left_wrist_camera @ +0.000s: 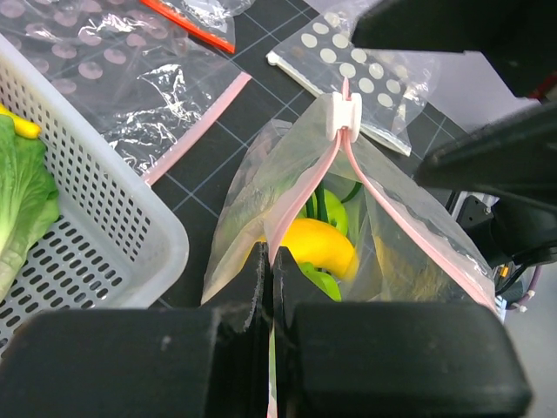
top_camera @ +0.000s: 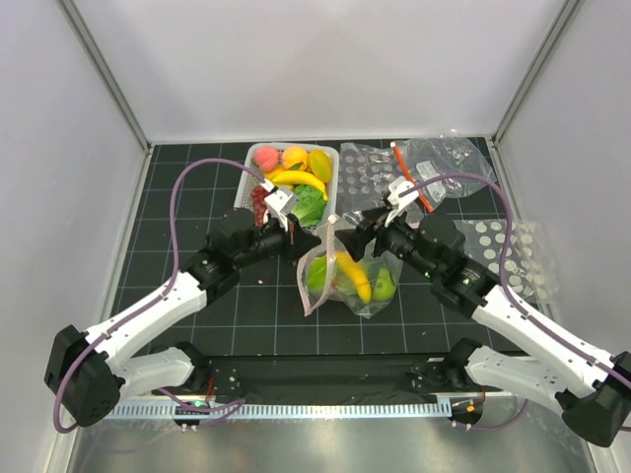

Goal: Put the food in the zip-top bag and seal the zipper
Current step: Adjust the zipper food storage bag at the center of the board, then zip the zipper food storage bag at the center of the board.

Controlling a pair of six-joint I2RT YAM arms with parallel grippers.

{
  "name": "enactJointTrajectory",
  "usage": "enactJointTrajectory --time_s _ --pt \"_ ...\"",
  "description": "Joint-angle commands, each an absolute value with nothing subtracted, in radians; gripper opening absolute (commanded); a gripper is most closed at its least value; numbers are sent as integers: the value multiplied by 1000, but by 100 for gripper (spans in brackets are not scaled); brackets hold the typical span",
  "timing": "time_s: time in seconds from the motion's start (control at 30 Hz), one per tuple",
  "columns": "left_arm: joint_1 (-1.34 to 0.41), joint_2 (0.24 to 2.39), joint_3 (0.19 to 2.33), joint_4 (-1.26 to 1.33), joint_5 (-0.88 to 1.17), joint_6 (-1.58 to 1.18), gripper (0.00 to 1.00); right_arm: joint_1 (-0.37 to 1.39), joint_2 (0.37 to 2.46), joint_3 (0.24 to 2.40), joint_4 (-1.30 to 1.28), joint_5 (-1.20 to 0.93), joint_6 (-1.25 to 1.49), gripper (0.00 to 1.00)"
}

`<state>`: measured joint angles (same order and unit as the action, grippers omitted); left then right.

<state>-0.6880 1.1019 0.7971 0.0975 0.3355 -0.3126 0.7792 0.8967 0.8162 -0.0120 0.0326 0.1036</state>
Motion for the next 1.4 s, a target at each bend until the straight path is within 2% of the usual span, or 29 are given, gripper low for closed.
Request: enactJointTrajectory --time_s 0.0,0.2,0.27,0.4,0.43,0.5,0.53,0.6,0.63,0.7,0.73,0.8,0.97,1.07,1.17,1.37 --pt "-692 1072 792 202 374 -285 0 718 933 802 118 -208 123 86" --pt "-692 1080 793 202 371 -282 0 701 1014 824 146 -320 95 85" --pt "-692 1077 792 201 371 -282 0 695 1032 819 167 -350 94 82" --pt "-692 1065 784 201 351 -290 0 690 1035 805 189 -414 86 58" --pt "-692 1065 784 199 348 -291 0 690 1026 799 195 -405 89 41" --pt "-693 1060 782 199 342 -295 0 690 997 772 213 -382 97 30" --pt "-692 1061 782 199 341 -298 0 690 986 762 228 -367 103 27" --pt "-692 1057 782 199 339 -302 0 690 959 744 232 -365 109 27" --pt "-693 1057 782 198 341 -304 0 690 954 742 230 -367 113 19" --pt "-693 1052 781 199 348 -308 1 690 940 736 225 -362 124 12" --pt "-695 1049 782 201 359 -311 2 690 930 736 219 -357 130 7" --pt "-699 1037 784 202 368 -316 17 690 920 735 218 -351 147 2" --pt "-732 976 770 213 385 -311 43 692 868 741 193 -321 187 1" --pt "-752 928 752 235 382 -304 52 692 841 750 169 -295 224 1" --pt "-770 900 738 253 380 -296 60 692 833 773 112 -290 271 1" --pt "-810 911 747 253 391 -255 62 698 799 762 104 -296 334 1"
